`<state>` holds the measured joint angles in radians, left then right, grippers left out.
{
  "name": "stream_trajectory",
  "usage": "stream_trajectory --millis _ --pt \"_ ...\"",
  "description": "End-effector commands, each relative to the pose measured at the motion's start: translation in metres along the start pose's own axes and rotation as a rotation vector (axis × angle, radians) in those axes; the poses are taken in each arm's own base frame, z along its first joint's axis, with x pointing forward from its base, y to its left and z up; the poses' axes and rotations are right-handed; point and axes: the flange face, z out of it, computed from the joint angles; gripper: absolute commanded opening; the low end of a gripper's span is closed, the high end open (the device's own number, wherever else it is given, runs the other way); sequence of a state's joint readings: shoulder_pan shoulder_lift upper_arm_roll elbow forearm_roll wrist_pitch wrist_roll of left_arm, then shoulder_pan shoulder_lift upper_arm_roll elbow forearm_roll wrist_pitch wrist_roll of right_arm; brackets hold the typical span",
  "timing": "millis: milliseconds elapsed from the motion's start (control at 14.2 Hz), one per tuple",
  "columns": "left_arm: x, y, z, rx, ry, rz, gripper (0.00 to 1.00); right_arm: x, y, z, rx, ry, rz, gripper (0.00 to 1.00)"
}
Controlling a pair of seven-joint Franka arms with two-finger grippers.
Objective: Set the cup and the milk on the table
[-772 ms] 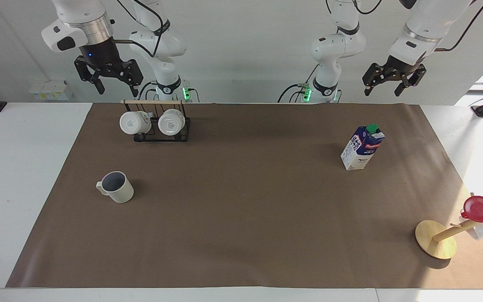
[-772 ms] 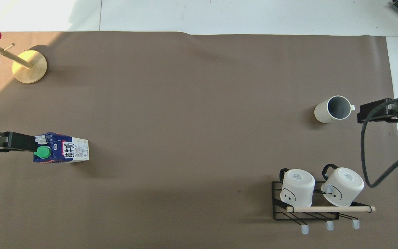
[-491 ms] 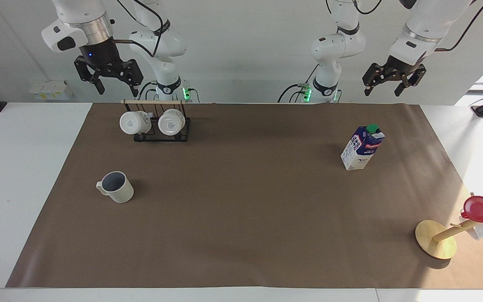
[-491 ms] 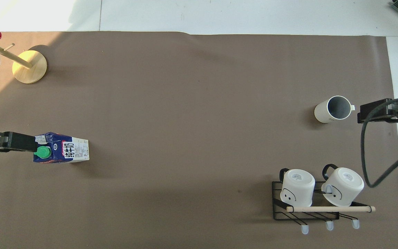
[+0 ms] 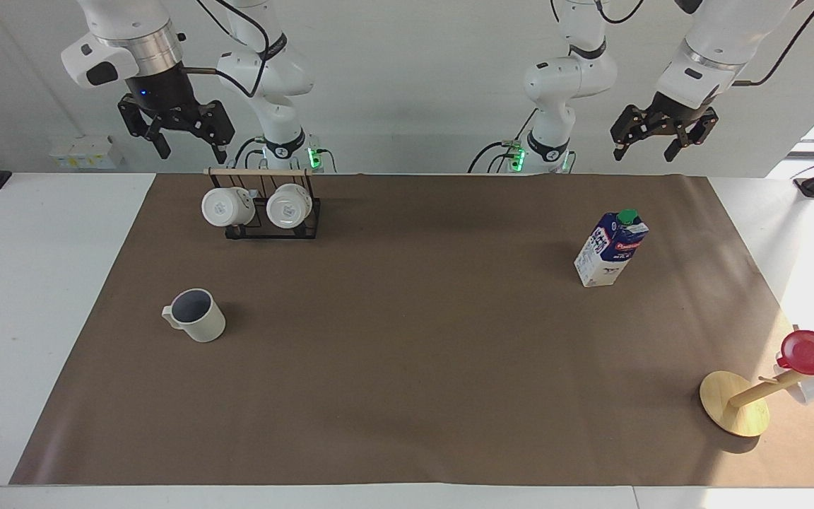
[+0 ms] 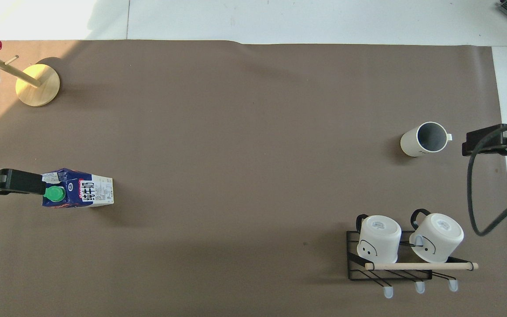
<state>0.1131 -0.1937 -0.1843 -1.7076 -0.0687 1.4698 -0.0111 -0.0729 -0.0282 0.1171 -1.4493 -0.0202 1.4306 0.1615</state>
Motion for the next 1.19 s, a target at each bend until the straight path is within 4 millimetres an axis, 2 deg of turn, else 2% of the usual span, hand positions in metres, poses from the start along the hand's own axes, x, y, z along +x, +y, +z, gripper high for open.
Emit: stream_trajectory --millis 0,491,912,1123 --pt "-0.001 -0.003 -0.003 -0.011 -0.008 -0.001 1.0 -0.003 0.003 0.0 0.018 -0.006 -0.014 1.0" --pt "0.0 -0.001 -0.004 -0.01 -0.005 -0.002 1.0 -0.003 0.004 0.0 0.018 -0.006 -0.013 1.0" --pt "0.0 -0.021 -0.004 -0.01 -0.005 -0.038 1.0 -0.003 0.004 0.0 0.018 -0.006 -0.013 1.0" --pt "0.0 -0.021 -0.003 -0.009 -0.01 -0.043 1.0 -0.003 0.004 0.0 0.018 -0.006 -0.013 1.0"
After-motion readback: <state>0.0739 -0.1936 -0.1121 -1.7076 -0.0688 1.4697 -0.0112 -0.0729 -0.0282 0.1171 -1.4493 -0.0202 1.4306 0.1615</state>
